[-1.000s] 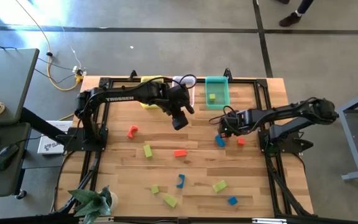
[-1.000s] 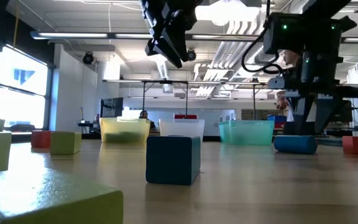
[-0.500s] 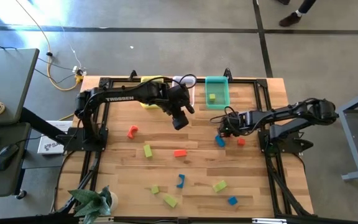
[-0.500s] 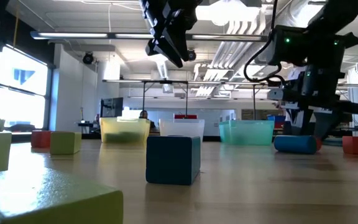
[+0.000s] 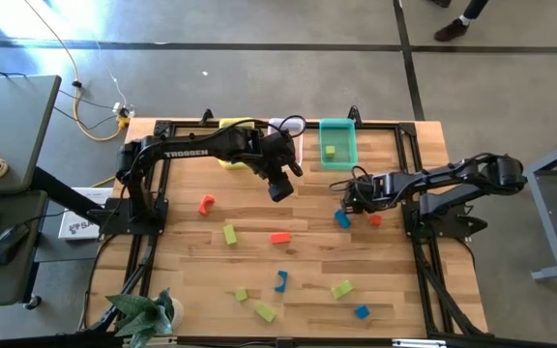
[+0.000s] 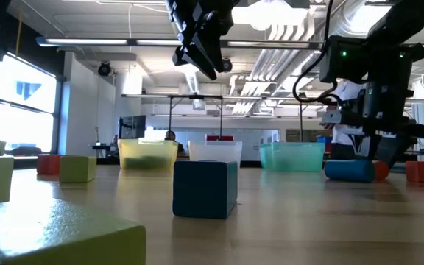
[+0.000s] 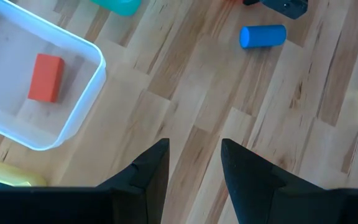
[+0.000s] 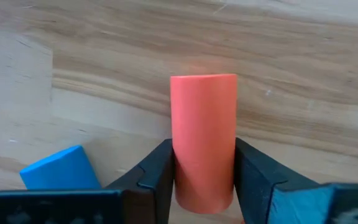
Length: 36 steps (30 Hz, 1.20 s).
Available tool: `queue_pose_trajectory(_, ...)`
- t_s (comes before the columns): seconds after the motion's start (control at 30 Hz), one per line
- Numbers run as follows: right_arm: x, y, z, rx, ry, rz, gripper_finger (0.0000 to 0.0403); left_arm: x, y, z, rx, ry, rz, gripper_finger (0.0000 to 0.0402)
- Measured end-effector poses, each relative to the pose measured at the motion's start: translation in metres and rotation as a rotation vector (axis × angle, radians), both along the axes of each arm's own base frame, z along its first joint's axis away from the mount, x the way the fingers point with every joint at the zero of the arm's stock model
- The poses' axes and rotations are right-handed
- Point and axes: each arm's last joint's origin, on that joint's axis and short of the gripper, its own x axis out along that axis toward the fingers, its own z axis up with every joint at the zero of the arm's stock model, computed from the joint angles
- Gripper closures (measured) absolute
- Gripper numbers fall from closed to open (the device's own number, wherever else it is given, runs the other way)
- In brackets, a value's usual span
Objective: Sort & place blocks by color
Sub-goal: Put the orange block into the transparent bin
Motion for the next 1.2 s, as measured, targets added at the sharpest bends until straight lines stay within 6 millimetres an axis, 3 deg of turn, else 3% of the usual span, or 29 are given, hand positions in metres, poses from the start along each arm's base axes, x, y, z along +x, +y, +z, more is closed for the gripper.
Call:
queue_pose_trajectory(0.5, 0.005, 0.0, 0.005, 0.013, -0.013, 0.06, 0.0297, 0.0, 0.0, 0.0, 0.002, -0.002, -0.002, 0.0268)
queue_pose_trajectory(0.8, 0.022, -0.002, 0.025, -0.017, -0.085, 0.148, 0.0297, -0.001, 0.003, 0.0, 0.048, 0.013, 0.027, 0.0268)
queue_pose_trajectory(1.2, 0.051, -0.009, 0.072, -0.161, -0.21, 0.395, 0.0297, -0.006, 0.018, 0.0, 0.036, 0.011, 0.085, 0.0267)
